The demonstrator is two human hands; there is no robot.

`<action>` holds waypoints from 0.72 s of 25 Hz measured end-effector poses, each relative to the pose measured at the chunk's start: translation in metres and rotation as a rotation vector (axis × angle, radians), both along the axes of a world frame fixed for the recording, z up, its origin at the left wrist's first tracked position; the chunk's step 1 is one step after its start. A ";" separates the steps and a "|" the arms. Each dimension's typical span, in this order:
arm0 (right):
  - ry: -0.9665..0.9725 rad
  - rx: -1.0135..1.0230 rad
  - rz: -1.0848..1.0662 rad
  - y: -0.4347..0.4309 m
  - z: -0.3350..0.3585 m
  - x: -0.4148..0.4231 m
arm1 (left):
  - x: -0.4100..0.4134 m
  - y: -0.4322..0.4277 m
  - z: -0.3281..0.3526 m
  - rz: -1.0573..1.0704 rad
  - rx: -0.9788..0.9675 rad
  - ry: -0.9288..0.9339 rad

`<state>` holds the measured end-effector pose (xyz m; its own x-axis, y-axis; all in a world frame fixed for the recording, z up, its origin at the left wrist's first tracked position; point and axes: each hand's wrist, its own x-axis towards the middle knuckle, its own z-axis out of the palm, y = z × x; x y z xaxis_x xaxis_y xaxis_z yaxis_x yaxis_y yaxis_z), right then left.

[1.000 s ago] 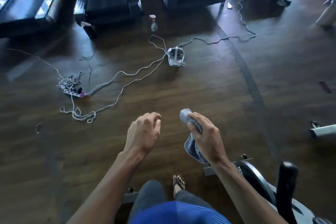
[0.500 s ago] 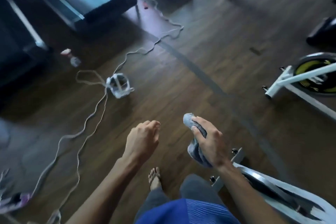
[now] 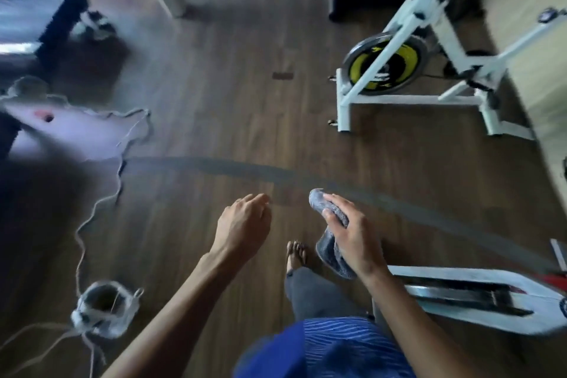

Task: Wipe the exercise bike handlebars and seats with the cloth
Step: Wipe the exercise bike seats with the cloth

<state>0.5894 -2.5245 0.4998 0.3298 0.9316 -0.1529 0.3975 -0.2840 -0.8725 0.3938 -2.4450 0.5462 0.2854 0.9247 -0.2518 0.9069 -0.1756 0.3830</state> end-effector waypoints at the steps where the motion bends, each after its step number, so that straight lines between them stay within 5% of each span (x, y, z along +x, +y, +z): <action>1: 0.014 0.005 -0.045 0.025 0.003 0.015 | 0.022 0.033 0.003 -0.044 0.006 -0.010; 8: 0.199 0.098 -0.419 0.161 0.054 0.127 | 0.185 0.219 0.032 -0.437 0.053 -0.040; 12: -0.026 0.120 -0.652 0.203 0.042 0.196 | 0.289 0.290 0.039 -0.690 0.039 -0.121; 18: -0.100 0.125 -1.094 0.235 0.046 0.298 | 0.470 0.355 0.039 -1.089 0.003 -0.163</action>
<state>0.8877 -2.2900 0.5459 0.9906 0.1365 -0.0053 0.0555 -0.4375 -0.8975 0.8637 -2.0904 0.5852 0.9780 0.1586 -0.1355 0.2049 -0.8517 0.4822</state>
